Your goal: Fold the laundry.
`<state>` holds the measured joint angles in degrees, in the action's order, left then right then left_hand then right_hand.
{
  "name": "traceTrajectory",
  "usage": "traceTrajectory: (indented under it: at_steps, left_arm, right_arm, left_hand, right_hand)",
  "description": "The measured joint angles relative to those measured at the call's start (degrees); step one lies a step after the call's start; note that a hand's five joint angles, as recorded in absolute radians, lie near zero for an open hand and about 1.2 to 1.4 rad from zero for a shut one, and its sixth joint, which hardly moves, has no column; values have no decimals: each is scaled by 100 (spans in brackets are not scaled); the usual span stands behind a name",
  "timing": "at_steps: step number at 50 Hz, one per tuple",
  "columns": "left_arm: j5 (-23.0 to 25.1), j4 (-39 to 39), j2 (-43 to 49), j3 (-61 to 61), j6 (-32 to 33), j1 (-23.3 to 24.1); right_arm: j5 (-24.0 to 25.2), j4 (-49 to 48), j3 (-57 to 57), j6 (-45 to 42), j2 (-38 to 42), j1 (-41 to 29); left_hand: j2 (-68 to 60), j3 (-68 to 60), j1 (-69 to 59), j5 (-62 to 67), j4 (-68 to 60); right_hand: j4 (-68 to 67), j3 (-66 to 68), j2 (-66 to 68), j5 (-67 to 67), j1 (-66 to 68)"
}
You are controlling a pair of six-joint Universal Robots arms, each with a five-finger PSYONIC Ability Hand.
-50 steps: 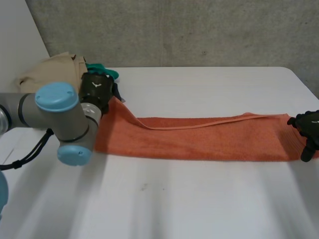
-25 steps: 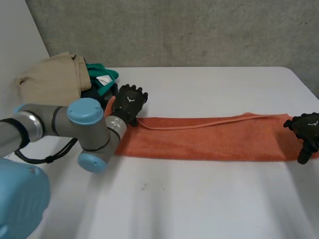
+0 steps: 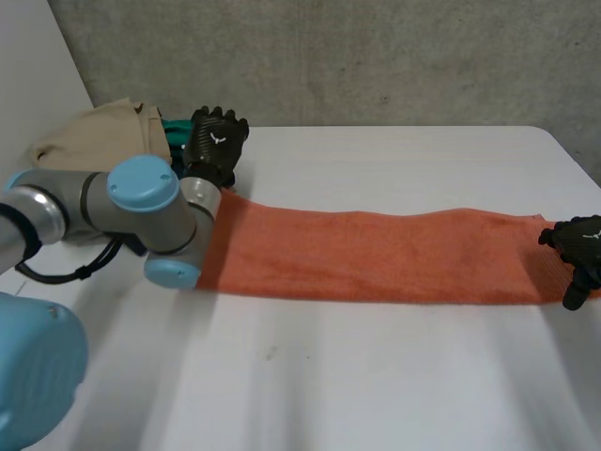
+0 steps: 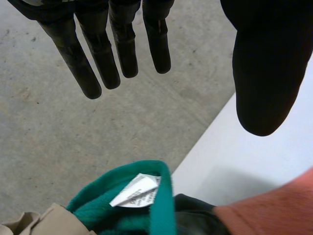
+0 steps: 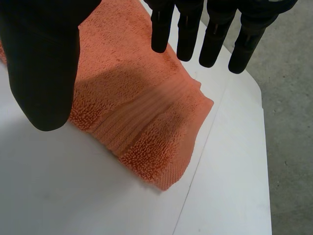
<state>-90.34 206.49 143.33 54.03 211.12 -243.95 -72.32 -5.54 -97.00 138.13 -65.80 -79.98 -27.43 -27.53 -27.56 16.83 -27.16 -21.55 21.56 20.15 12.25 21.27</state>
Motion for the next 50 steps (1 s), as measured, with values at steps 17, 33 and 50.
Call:
traceTrajectory:
  at_steps: [17,33,50]
  left_arm:
    - [1,126,-1512,1945,-620,210]
    - [-30,90,-2109,2329,-633,182]
    - [-24,78,-3387,3452,-962,-157]
  right_arm:
    - [-41,-297,353,-373,720,117]
    - [-384,-711,1230,-851,912,985]
    - [-30,-1280,1364,-1372,335,-2037]
  left_hand:
    - [21,25,0,-50,49]
    - [25,25,0,-50,50]
    - [200,209,195,-243,237]
  right_hand:
    - [-1080,1066,1198,1019,1080]
    - [-4699,4647,4733,4391,4256]
    - [-4704,4686,4733,4478,4256]
